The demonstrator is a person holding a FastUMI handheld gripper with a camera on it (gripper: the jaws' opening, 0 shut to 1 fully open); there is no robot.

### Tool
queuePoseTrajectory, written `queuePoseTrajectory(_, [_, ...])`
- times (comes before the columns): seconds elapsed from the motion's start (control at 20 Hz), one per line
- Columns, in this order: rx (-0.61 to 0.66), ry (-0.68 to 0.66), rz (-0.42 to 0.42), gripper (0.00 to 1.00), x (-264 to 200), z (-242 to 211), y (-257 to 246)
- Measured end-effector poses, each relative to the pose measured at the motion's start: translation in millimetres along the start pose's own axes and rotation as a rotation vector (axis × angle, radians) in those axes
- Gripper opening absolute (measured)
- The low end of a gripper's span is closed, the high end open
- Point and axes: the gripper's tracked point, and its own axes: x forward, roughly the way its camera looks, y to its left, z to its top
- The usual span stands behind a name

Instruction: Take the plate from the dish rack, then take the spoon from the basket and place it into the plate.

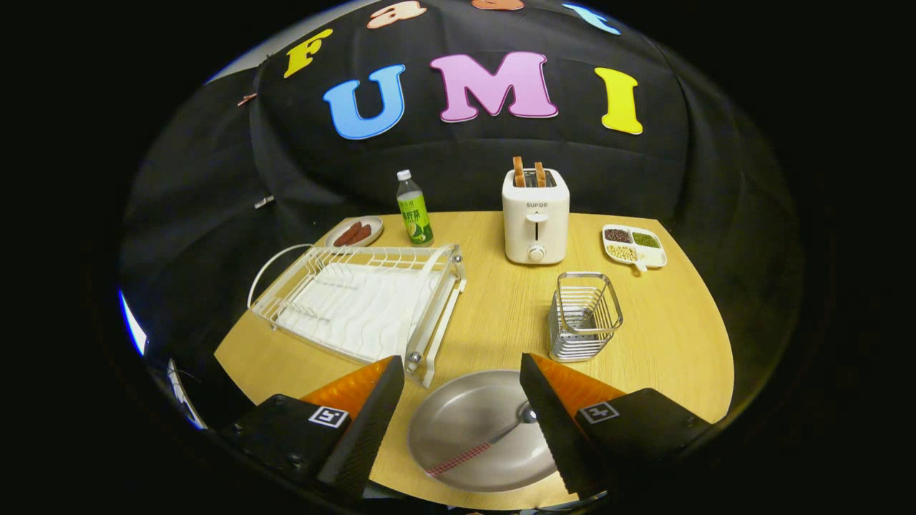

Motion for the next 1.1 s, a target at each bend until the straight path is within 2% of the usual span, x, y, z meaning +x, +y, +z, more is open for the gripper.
queuePoseTrajectory(0.55, [0.031,-0.294,-0.061,0.99,-74.8,135.8,-11.2])
queuePoseTrajectory(0.7, [0.04,-0.386,-0.111,0.99,-102.4,171.1,-20.0])
queuePoseTrajectory(0.85, [0.056,-0.467,-0.202,0.99,-132.1,200.1,-35.7])
queuePoseTrajectory(1.1, [0.094,-0.564,-0.245,0.98,-172.9,229.5,-41.3])
